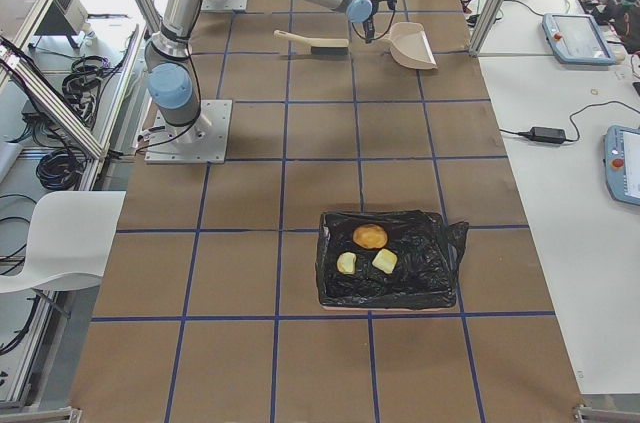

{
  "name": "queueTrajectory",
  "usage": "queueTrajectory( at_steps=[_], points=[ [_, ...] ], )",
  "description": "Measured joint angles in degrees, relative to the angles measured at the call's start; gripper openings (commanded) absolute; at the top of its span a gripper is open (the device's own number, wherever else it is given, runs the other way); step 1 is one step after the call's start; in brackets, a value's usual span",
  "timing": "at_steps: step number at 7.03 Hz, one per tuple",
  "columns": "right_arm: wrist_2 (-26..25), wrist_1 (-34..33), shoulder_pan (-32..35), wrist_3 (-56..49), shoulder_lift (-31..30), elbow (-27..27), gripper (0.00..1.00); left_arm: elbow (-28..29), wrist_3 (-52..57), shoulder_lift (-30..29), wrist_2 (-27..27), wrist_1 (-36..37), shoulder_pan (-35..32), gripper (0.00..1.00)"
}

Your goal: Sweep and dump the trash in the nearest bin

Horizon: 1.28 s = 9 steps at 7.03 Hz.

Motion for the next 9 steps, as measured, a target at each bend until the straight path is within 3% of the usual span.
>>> queueTrajectory(
  at_steps=[1, 4, 6, 9],
  points=[
    [-0.1, -0.2, 0.0, 0.0, 0.0, -0.1, 1.00, 0.0, 0.0, 0.0, 0.0, 0.0, 0.0, 1.00],
    [-0.1, 3.3, -1.3, -1.2, -1.3, -3.0, 1.00, 0.0, 0.0, 0.0, -0.1, 0.0, 0.0, 1.00],
    [0.1, 12.8, -4.9, -4.1, -6.3, -6.1, 1.00, 0.0, -0.1, 0.0, -0.1, 0.0, -0.1, 1.00],
    [-0.4, 30.0, -13.2, -11.4, -18.3, -6.4, 1.00, 0.0, -0.1, 0.0, -0.1, 0.0, -0.1, 1.00]
  ],
)
